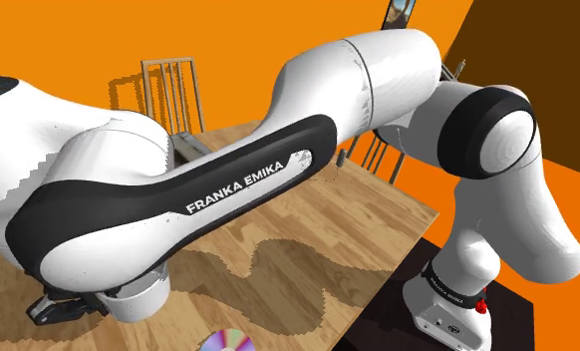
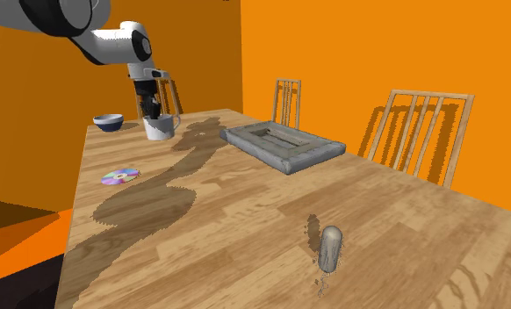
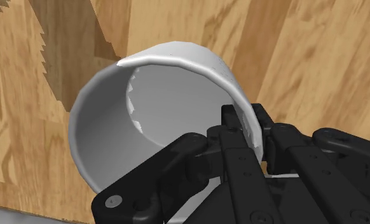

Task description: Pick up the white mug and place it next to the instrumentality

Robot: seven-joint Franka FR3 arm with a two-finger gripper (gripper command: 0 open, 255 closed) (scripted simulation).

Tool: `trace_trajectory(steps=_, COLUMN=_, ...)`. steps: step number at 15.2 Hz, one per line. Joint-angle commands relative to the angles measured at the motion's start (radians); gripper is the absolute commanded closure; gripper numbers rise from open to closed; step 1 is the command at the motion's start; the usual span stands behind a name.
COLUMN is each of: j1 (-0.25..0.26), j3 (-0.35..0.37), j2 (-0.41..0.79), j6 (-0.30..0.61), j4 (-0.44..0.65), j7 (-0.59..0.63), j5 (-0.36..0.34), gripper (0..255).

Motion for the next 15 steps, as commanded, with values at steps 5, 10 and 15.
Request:
trace_trajectory(steps=5, j1=-0.001, j3=-0.006, j2=0.025, j6=0.063, j4=-0.038, j7=0.009, j5=-0.009, gripper=255)
trace_trajectory(steps=10, j1=0.000, j3=-0.012, j2=0.053, j6=0.111, j4=-0.060, j7=0.015, j5=-0.018, gripper=255)
trace_trajectory(steps=15, j1=0.001, j3=-0.017, j2=0.076, j6=0.145, j4=-0.071, j7=0.020, j5=-0.024, gripper=255)
